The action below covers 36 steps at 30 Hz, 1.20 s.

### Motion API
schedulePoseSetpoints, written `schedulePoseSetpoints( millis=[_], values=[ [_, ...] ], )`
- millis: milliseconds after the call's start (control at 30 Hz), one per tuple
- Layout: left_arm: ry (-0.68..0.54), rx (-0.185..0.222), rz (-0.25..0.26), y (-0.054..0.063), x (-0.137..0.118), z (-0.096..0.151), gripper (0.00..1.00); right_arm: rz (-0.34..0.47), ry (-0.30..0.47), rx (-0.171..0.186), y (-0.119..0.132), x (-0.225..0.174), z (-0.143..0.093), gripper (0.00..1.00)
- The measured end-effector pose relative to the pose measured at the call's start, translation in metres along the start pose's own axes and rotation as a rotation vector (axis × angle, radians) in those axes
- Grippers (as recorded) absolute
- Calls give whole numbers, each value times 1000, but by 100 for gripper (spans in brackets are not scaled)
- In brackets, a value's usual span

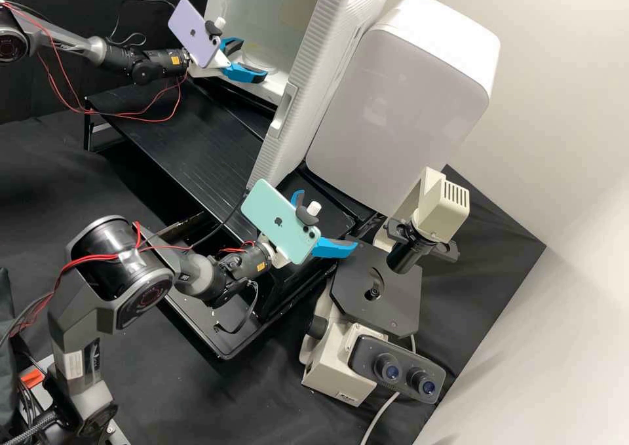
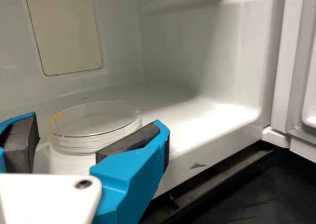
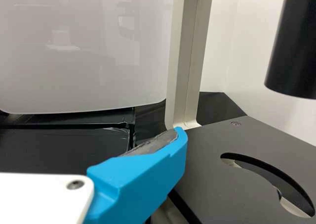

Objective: Take the petri dish out of the incubator

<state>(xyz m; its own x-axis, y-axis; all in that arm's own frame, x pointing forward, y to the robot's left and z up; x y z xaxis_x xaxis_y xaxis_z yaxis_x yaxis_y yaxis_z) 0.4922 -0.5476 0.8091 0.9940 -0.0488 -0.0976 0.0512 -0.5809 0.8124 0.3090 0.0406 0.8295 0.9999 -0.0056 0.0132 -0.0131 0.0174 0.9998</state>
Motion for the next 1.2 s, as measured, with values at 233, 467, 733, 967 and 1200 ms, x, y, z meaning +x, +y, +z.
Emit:
schedulePoseSetpoints(
  millis=[233,467,733,967,1200],
  values=[
    [42,22,-15,-2,-1,4,100,0,0,0,0,0,0,100],
    [64,0,-53,1,0,6,100,0,0,0,0,0,0,100],
    [76,-95,-76,11,3,10,100,0,0,0,0,0,0,100],
    [75,-123,-77,13,2,13,100,0,0,0,0,0,0,100],
    [69,-115,-103,11,-11,16,100,0,0,0,0,0,0,100]
  ],
)
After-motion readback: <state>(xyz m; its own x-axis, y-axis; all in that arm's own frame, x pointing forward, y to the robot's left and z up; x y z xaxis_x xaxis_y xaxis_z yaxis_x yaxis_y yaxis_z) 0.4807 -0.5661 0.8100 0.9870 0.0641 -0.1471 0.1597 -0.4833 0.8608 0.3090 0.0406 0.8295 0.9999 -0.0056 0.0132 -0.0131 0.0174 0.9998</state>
